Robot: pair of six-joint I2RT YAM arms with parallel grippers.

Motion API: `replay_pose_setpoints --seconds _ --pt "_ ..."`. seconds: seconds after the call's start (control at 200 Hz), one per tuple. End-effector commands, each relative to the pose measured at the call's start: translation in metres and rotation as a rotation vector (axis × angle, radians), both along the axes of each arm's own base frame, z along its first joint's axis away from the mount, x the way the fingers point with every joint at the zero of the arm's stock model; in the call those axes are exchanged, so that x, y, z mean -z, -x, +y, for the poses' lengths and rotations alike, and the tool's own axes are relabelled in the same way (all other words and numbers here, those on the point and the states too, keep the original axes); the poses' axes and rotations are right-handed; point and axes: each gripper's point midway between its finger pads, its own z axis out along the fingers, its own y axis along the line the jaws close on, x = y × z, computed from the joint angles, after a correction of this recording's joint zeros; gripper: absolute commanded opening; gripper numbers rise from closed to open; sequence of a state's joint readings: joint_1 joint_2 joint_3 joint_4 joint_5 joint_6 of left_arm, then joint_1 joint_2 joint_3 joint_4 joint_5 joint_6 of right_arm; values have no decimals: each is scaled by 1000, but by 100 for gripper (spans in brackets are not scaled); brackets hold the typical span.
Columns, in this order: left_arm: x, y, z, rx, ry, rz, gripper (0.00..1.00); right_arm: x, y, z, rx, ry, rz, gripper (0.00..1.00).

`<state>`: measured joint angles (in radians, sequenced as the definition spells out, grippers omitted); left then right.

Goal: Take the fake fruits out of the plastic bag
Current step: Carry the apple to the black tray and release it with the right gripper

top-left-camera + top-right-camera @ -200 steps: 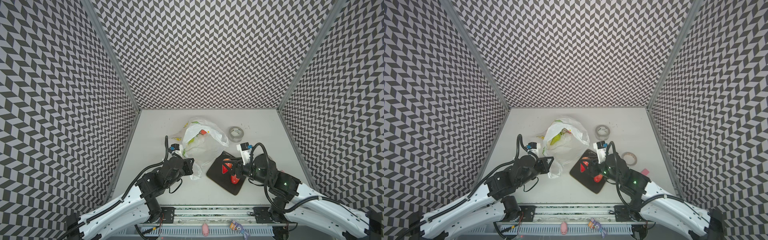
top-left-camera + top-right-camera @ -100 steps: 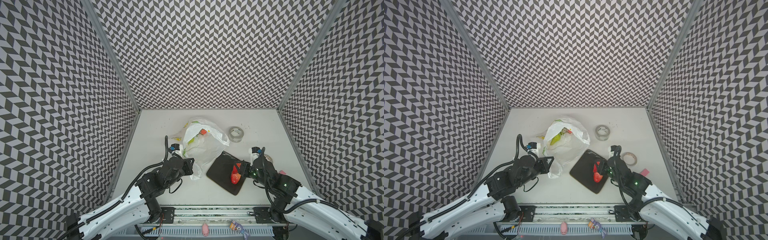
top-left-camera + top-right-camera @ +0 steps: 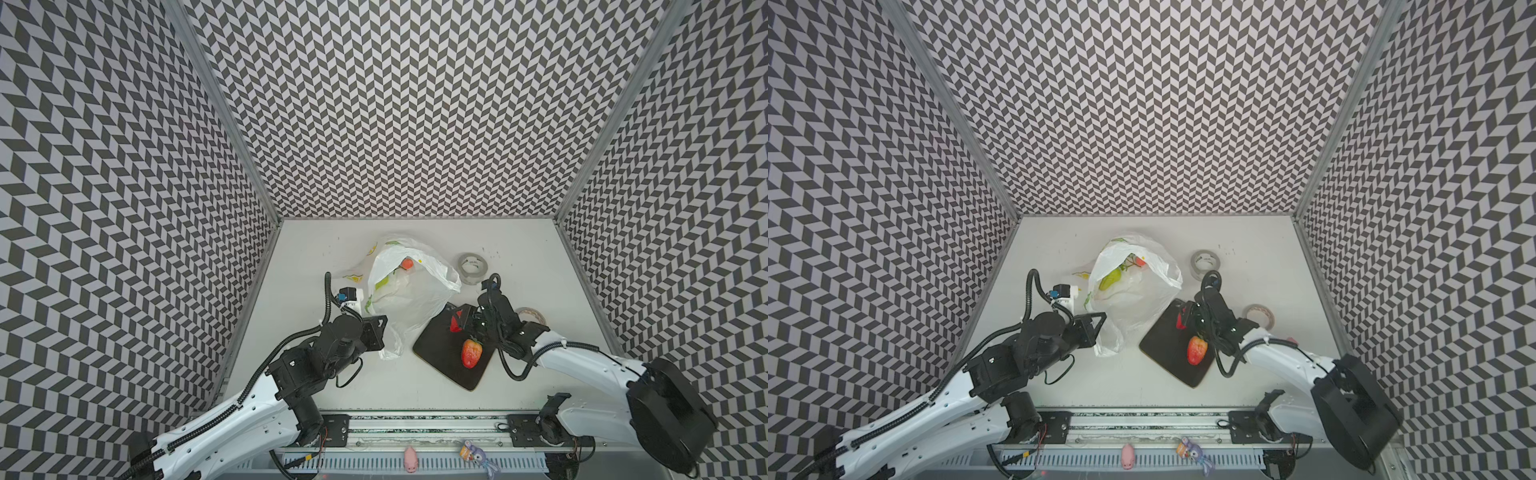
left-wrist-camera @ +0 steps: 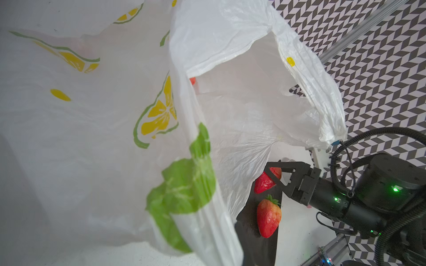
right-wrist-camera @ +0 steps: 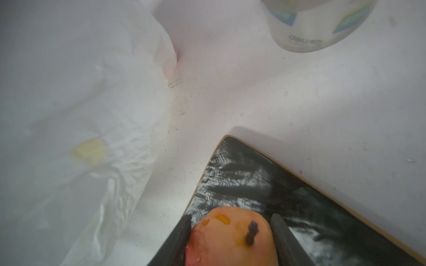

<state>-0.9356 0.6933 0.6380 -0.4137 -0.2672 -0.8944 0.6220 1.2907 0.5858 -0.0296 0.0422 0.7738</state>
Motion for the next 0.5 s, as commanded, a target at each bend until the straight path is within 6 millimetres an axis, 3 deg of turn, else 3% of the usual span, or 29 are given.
replay_pose_setpoints --seconds 0.0,0.315,0.496 --pt "0 1 3 -13 4 -3 0 -16 -24 19 -48 -54 -57 42" --pt "-1 1 6 -19 0 -4 0 16 -40 27 -55 -44 -4 44" --pt "-1 2 8 -25 0 -1 0 26 -40 23 -45 -29 16 58"
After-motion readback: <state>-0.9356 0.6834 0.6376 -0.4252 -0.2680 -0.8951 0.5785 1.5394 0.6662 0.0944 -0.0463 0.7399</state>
